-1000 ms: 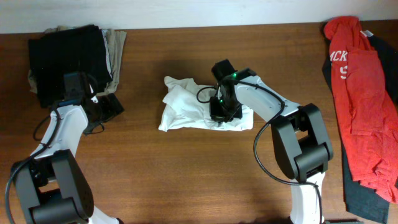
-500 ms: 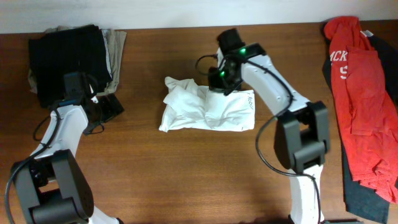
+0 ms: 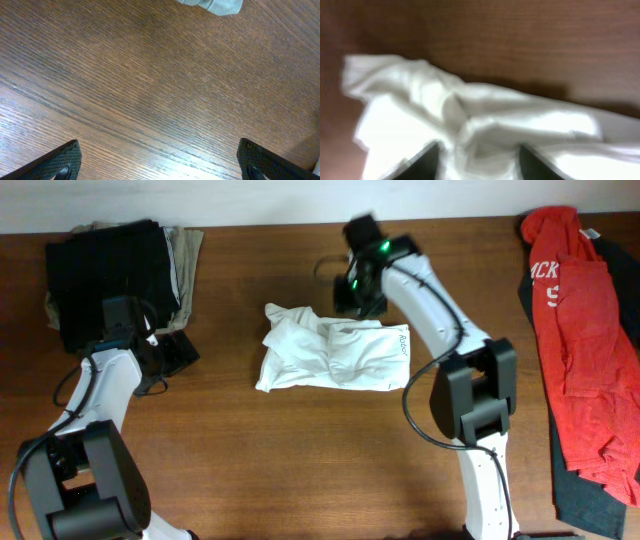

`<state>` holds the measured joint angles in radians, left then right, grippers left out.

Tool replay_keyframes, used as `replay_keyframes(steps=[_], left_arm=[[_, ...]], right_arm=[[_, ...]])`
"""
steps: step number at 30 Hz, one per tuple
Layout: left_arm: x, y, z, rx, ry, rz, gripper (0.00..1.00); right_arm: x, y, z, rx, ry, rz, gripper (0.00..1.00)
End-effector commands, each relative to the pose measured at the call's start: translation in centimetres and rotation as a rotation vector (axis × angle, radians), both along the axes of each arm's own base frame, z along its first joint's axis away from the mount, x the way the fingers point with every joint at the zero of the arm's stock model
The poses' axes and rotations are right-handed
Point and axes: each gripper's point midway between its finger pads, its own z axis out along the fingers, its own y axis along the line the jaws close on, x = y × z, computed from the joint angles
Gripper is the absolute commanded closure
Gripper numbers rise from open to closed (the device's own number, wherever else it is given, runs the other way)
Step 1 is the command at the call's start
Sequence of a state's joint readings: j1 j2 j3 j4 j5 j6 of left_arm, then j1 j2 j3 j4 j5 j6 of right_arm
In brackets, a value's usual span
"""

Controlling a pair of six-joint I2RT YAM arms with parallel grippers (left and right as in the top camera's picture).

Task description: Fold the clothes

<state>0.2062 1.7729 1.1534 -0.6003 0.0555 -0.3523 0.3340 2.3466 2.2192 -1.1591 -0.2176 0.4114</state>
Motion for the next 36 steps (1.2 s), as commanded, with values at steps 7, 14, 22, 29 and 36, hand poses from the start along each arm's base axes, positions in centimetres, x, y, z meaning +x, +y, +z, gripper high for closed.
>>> replay_keyframes(steps=[7, 14, 22, 29, 36], left_arm=[[-1.2, -0.2, -1.7, -0.011, 0.016, 0.000, 0.01], [-1.2, -0.2, -1.7, -0.010, 0.015, 0.000, 0.01], [-1.1, -0.3, -1.7, -0.012, 0.008, -0.001, 0.01], [0.0, -3.6, -0.9, -0.188, -0.060, -0.096, 0.01], [0.0, -3.6, -0.9, -0.187, -0.060, -0.095, 0.01]], right_arm=[[-5.8, -4.5, 8.9, -0.049, 0.094, 0.131, 0.28], [-11.8, -1.0, -3.4, -0.131, 0.373, 0.214, 0.85], [-13.1, -0.9, -8.4, -0.121, 0.410, 0.157, 0.90], [-6.3, -1.4, 2.1, -0.049, 0.136, 0.102, 0.42], [-6.3, 1.1, -0.2, 0.001, 0.139, 0.143, 0.73]])
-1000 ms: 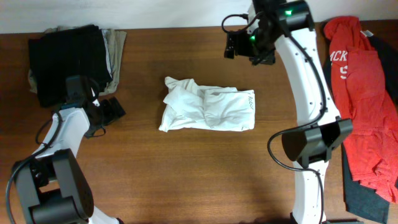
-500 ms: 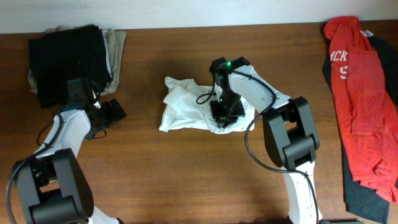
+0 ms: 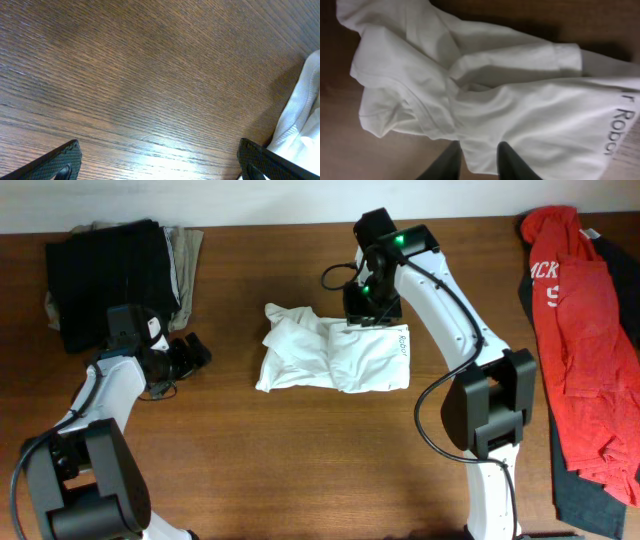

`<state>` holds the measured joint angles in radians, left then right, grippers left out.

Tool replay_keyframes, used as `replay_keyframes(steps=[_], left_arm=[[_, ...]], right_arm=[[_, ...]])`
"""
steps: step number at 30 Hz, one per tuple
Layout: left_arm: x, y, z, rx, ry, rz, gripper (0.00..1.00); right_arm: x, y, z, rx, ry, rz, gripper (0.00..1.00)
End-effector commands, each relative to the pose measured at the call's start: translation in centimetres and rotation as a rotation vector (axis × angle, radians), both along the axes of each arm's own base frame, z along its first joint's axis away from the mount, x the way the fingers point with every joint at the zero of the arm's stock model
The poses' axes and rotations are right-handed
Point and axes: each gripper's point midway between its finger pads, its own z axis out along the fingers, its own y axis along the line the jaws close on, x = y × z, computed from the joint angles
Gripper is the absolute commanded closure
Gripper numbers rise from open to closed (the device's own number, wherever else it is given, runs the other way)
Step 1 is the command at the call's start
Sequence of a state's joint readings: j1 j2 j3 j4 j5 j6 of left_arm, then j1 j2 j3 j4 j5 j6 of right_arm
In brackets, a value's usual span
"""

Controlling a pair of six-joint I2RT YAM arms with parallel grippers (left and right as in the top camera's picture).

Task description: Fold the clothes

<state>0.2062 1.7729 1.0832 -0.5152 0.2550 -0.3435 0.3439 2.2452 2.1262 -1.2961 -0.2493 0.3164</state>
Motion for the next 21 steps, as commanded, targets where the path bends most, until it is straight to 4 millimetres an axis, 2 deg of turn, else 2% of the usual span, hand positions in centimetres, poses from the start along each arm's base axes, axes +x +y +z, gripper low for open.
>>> replay_keyframes(steps=[1, 5, 8, 10, 13, 18, 20, 21], left_arm=[[-0.1, -0.2, 0.1, -0.011, -0.008, -0.017, 0.01], [-0.1, -0.2, 0.1, -0.011, -0.007, -0.017, 0.01], [-0.2, -0.2, 0.1, -0.012, -0.004, -0.017, 0.01], [-0.2, -0.2, 0.1, -0.012, -0.002, -0.017, 0.01], [-0.5, -0.3, -0.1, -0.015, 0.011, -0.017, 0.01], [-0.8, -0.3, -0.2, -0.017, 0.022, -0.017, 0.01], [-0.8, -0.3, -0.2, -0.018, 0.023, -0.017, 0.01], [-0.9, -0.4, -0.2, -0.020, 0.026, -0.018, 0.01]], right_arm=[[-1.5, 2.4, -2.5, 0.027, 0.039, 0.049, 0.73], [-1.8, 4.0, -5.4, 0.027, 0.035, 0.071, 0.69], [-1.4, 4.1, -7.5, 0.024, 0.032, 0.042, 0.69], [-0.3, 3.8, -8.3, 0.008, -0.009, 0.033, 0.69], [1.9, 2.4, -8.2, -0.008, -0.078, -0.005, 0.69], [3.3, 1.2, -7.8, -0.006, -0.116, -0.007, 0.69], [3.7, 1.1, -5.8, 0.040, -0.116, -0.016, 0.65], [4.2, 0.9, -4.0, 0.071, -0.120, -0.026, 0.57]])
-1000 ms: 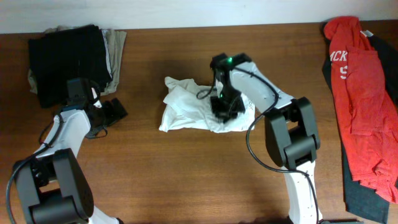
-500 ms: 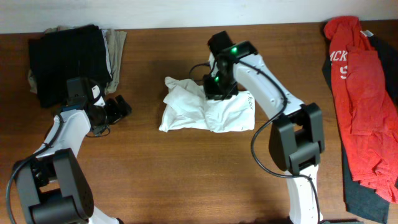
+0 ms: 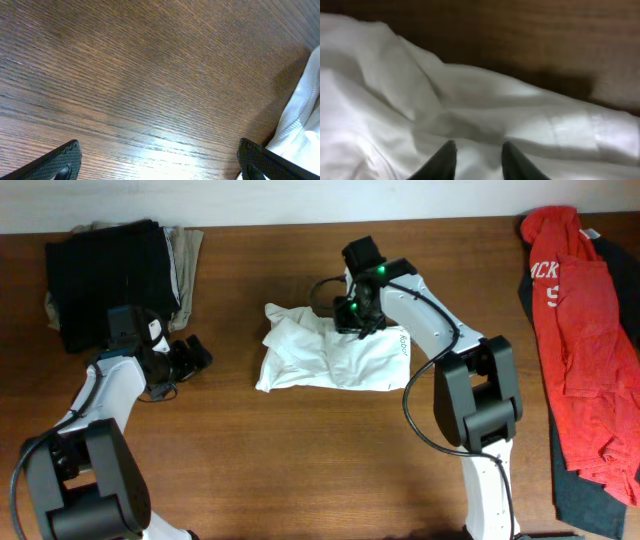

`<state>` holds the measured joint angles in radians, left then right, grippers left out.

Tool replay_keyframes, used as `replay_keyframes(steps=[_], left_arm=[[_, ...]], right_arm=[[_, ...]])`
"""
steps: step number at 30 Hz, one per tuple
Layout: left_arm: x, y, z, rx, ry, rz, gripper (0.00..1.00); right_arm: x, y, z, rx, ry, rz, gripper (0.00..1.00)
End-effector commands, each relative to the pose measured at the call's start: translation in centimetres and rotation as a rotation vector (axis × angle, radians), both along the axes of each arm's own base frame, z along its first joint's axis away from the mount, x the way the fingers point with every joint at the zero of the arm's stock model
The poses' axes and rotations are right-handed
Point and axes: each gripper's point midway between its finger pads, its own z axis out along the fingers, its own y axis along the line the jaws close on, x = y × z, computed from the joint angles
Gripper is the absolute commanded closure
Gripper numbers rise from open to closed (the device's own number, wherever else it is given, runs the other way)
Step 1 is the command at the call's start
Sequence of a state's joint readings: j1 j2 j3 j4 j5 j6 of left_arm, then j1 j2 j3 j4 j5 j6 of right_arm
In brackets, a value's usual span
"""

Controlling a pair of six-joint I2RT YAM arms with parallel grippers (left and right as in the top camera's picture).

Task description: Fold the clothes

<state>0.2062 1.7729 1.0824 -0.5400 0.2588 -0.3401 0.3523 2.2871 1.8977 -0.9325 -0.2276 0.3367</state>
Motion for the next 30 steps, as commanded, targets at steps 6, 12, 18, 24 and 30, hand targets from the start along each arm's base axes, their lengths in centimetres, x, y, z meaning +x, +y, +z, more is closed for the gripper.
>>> replay_keyframes(steps=[6, 12, 18, 24, 30], left_arm=[[1.7, -5.8, 3.3, -0.250, -0.211, -0.294, 0.01], [3.8, -11.8, 4.8, -0.226, -0.343, -0.468, 0.01], [4.7, -15.6, 5.4, -0.164, -0.411, -0.555, 0.01], [6.5, -16.0, 2.9, -0.201, -0.404, -0.482, 0.01], [6.5, -16.8, 0.2, -0.229, -0.356, -0.469, 0.01]], right_arm=[[4.6, -9.5, 14.4, 0.052, -0.136, -0.198, 0.01], [4.5, -20.3, 13.8, 0.010, -0.079, -0.409, 0.01], [2.7, -24.5, 13.3, -0.001, -0.008, -0.498, 0.01], [2.7, -24.8, 13.3, -0.001, -0.008, -0.504, 0.01], [2.7, -24.8, 13.3, -0.001, -0.008, -0.504, 0.01]])
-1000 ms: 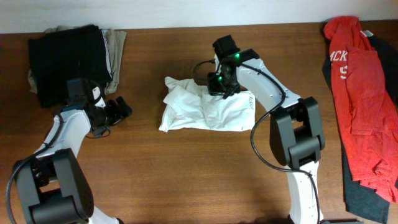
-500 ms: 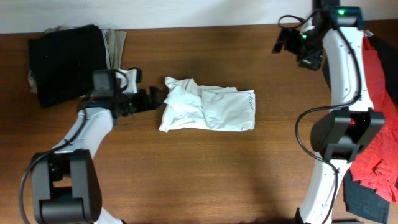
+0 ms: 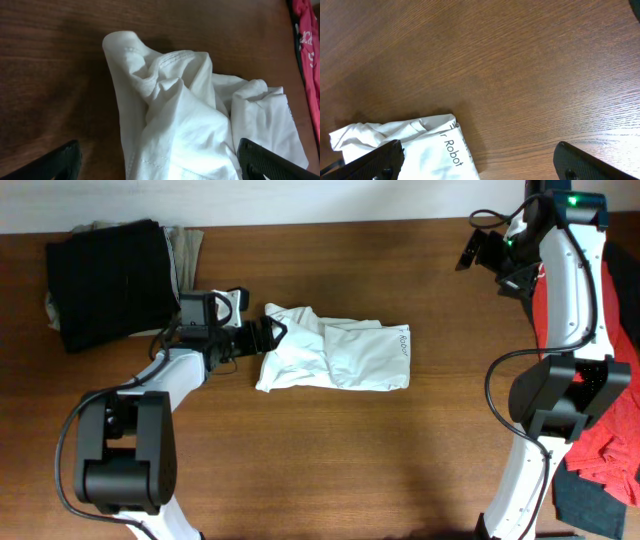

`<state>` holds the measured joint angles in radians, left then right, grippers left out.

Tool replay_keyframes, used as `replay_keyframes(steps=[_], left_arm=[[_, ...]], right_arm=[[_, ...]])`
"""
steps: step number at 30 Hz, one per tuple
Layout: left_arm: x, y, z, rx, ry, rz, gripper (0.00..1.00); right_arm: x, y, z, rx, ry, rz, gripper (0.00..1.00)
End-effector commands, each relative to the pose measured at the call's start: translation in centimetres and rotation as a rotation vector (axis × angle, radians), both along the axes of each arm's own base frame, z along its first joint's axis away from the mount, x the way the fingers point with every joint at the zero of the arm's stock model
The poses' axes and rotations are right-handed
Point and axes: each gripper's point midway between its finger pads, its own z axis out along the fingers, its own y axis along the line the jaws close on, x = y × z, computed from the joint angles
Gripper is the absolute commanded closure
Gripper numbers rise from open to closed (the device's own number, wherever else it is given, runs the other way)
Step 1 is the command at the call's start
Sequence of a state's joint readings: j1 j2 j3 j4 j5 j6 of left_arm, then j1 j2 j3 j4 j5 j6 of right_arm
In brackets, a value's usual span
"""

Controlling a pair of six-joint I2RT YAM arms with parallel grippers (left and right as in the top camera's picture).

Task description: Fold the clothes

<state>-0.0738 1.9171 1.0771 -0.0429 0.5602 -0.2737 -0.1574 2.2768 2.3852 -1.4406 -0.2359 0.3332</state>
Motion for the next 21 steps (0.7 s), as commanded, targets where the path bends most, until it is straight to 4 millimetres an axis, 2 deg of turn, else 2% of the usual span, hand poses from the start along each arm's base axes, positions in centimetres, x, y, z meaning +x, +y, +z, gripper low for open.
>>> replay_keyframes(steps=[1, 3, 6, 7, 8, 9, 11, 13, 15, 16, 18, 21], left_arm=[[-0.3, -1.3, -1.5, -0.018, 0.046, 0.002, 0.01], [-0.7, -2.7, -2.5, -0.016, 0.058, -0.024, 0.01], [-1.1, -3.4, -3.1, -0.015, 0.075, -0.038, 0.02], [-1.2, -3.5, -3.2, -0.014, 0.082, -0.039, 0.05], [-1.4, -3.4, -3.3, -0.012, 0.091, -0.039, 0.16], [-1.5, -3.4, -3.5, -0.010, 0.101, -0.038, 0.23], [-1.6, -3.0, -3.8, 0.010, 0.111, -0.024, 0.49], [-1.5, -3.0, -3.8, 0.010, 0.106, -0.023, 0.67], [-1.4, -2.9, -3.7, 0.010, 0.106, -0.019, 0.91], [-1.4, -2.7, -3.7, 0.010, 0.106, -0.016, 0.99], [-1.0, -1.7, -3.3, 0.009, 0.110, 0.008, 0.99], [0.1, 2.0, -0.8, 0.011, 0.093, 0.086, 0.99]], right_arm=[[-0.1, -0.2, 0.8, -0.012, -0.016, 0.000, 0.01], [-0.1, -0.2, 0.8, -0.012, -0.016, 0.000, 0.01], [-0.1, -0.2, 0.8, -0.012, -0.016, 0.000, 0.01], [-0.1, -0.2, 0.8, -0.012, -0.016, 0.000, 0.01], [-0.1, -0.2, 0.8, -0.012, -0.016, 0.000, 0.01], [-0.1, -0.2, 0.8, -0.012, -0.016, 0.000, 0.01], [-0.1, -0.2, 0.8, -0.012, -0.016, 0.000, 0.01], [-0.1, -0.2, 0.7, -0.012, -0.016, 0.000, 0.01], [-0.1, -0.2, 0.8, -0.012, -0.016, 0.000, 0.01], [-0.1, -0.2, 0.8, -0.012, -0.016, 0.000, 0.01], [-0.1, -0.2, 0.8, -0.012, -0.016, 0.000, 0.01], [-0.1, -0.2, 0.8, -0.012, -0.016, 0.000, 0.02]])
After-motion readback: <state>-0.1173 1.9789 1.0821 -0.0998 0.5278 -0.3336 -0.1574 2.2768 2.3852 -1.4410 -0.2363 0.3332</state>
